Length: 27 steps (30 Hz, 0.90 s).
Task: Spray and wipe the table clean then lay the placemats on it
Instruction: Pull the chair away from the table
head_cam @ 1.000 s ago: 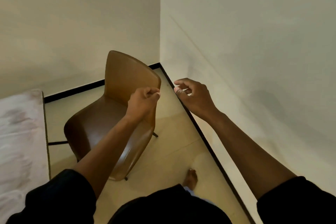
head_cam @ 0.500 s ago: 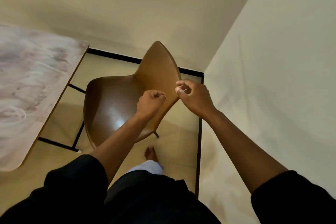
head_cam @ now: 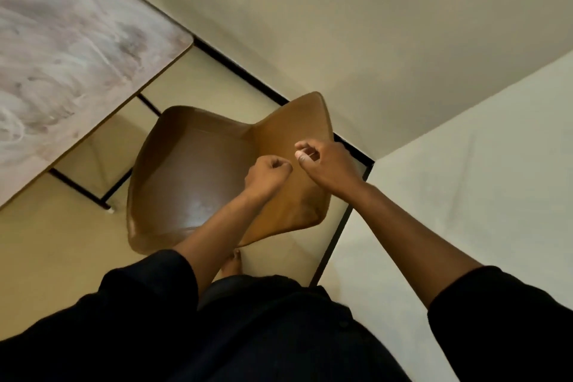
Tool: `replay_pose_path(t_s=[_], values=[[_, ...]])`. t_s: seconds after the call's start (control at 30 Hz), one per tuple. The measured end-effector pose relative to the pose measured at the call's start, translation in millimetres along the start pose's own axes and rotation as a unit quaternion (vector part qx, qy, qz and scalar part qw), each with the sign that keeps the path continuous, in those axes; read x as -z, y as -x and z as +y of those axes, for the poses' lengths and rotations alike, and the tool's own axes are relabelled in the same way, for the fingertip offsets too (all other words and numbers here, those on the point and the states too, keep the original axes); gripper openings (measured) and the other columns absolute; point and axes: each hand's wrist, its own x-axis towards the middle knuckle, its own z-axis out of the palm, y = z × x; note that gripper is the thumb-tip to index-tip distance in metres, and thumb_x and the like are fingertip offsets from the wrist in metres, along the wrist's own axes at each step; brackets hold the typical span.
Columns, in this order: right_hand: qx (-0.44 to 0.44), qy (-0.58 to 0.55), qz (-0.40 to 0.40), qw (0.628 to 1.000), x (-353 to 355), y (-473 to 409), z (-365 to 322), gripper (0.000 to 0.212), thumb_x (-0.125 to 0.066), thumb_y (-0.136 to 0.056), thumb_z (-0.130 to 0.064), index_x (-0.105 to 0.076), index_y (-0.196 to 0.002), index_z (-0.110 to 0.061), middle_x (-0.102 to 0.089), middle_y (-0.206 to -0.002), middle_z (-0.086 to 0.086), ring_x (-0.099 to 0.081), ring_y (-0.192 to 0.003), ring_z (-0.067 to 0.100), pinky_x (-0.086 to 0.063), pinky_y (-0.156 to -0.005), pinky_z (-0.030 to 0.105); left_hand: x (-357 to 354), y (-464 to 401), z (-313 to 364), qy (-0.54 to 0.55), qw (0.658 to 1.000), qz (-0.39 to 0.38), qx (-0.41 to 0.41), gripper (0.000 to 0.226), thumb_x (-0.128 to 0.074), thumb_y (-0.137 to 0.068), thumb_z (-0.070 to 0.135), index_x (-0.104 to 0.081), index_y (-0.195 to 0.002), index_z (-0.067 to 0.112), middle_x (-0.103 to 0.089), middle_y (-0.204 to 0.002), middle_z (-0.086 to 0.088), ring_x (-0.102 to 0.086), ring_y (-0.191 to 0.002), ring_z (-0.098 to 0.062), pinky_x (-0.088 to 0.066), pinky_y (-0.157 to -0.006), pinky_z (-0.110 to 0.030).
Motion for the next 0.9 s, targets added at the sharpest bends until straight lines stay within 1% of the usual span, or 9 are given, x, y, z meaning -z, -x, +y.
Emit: replay_pose_path(t_s=[0.07, 0.13, 0.3, 0.4, 0.5, 0.6, 0.67, 0.77, 0.9], values=[[0.020, 0.018, -0.019, 0.999, 0, -28, -2, 0.032, -0.056, -0.103, -0.040, -0.064, -0.129, -0.025, -0.070, -0.119, -0.004, -0.061, -0.100, 0.006, -0.052, -0.079, 0.023, 3, -9, 4, 0.000, 1.000, 0.025, 0.011, 0.021, -0.060, -0.107, 0.027, -0.076, -0.119, 0.019, -0.071, -0.117, 0.004, -0.065, -0.102, -0.012, -0.055, -0.078, -0.027], [0.057, 0.059, -0.039, 0.996, -6, -54, -3, 0.033, -0.056, -0.102, -0.040, -0.065, -0.129, -0.023, -0.070, -0.119, -0.004, -0.063, -0.102, 0.008, -0.056, -0.083, 0.026, 6, -18, 5, -0.002, 0.999, 0.045, 0.020, 0.023, -0.058, -0.108, 0.027, -0.076, -0.120, 0.019, -0.071, -0.116, 0.005, -0.065, -0.101, -0.011, -0.052, -0.074, -0.024], [0.151, 0.156, -0.138, 0.966, -33, -122, 6, 0.029, -0.055, -0.102, -0.041, -0.066, -0.121, -0.022, -0.070, -0.112, -0.001, -0.065, -0.101, 0.015, -0.057, -0.088, 0.036, 12, -45, -15, -0.010, 0.990, 0.084, 0.110, 0.023, -0.056, -0.105, 0.032, -0.077, -0.110, 0.025, -0.074, -0.111, 0.003, -0.068, -0.101, -0.017, -0.061, -0.092, -0.042], [0.227, 0.269, -0.182, 0.918, -42, -166, 20, 0.028, -0.052, -0.100, -0.043, -0.066, -0.116, -0.025, -0.068, -0.111, 0.000, -0.061, -0.107, 0.021, -0.049, -0.096, 0.044, 1, -54, -32, -0.010, 0.973, 0.117, 0.198, 0.025, -0.055, -0.100, 0.033, -0.078, -0.099, 0.025, -0.076, -0.105, 0.004, -0.070, -0.099, -0.021, -0.059, -0.094, -0.041], [0.261, 0.354, -0.237, 0.866, -43, -202, 37, 0.026, -0.052, -0.099, -0.043, -0.063, -0.116, -0.026, -0.064, -0.122, 0.006, -0.054, -0.120, 0.028, -0.038, -0.107, 0.051, -27, -54, -46, -0.052, 0.947, 0.124, 0.291, 0.024, -0.054, -0.102, 0.036, -0.068, -0.092, 0.019, -0.068, -0.092, 0.000, -0.065, -0.089, -0.026, -0.053, -0.075, -0.036], [0.309, 0.430, -0.260, 0.807, -44, -230, 53, 0.023, -0.052, -0.098, -0.039, -0.064, -0.112, -0.024, -0.061, -0.126, 0.011, -0.049, -0.127, 0.032, -0.026, -0.115, 0.057, -58, -48, -46, -0.125, 0.900, 0.091, 0.407, 0.031, -0.050, -0.104, 0.048, -0.058, -0.116, 0.020, -0.061, -0.113, -0.006, -0.064, -0.109, -0.030, -0.051, -0.082, -0.038], [0.336, 0.461, -0.263, 0.779, -49, -247, 58, 0.021, -0.052, -0.097, -0.038, -0.065, -0.104, -0.024, -0.061, -0.124, 0.011, -0.047, -0.128, 0.034, -0.022, -0.115, 0.062, -79, -49, -46, -0.125, 0.874, 0.107, 0.457, 0.038, -0.050, -0.103, 0.048, -0.060, -0.124, 0.019, -0.063, -0.120, -0.009, -0.064, -0.112, -0.032, -0.051, -0.088, -0.040], [0.336, 0.479, -0.270, 0.765, -58, -263, 57, 0.022, -0.055, -0.095, -0.039, -0.065, -0.104, -0.022, -0.059, -0.124, 0.012, -0.048, -0.124, 0.035, -0.030, -0.111, 0.060, -99, -51, -46, -0.103, 0.848, 0.163, 0.494, 0.044, -0.044, -0.103, 0.049, -0.065, -0.124, 0.016, -0.064, -0.118, -0.011, -0.060, -0.100, -0.033, -0.049, -0.085, -0.038], [0.310, 0.500, -0.268, 0.763, -65, -276, 56, 0.033, -0.056, -0.094, -0.043, -0.062, -0.118, -0.021, -0.057, -0.123, 0.012, -0.054, -0.116, 0.036, -0.046, -0.101, 0.055, -107, -50, -47, -0.012, 0.824, 0.203, 0.529, 0.058, -0.037, -0.102, 0.051, -0.064, -0.137, 0.014, -0.060, -0.146, -0.016, -0.060, -0.126, -0.039, -0.048, -0.104, -0.041]])
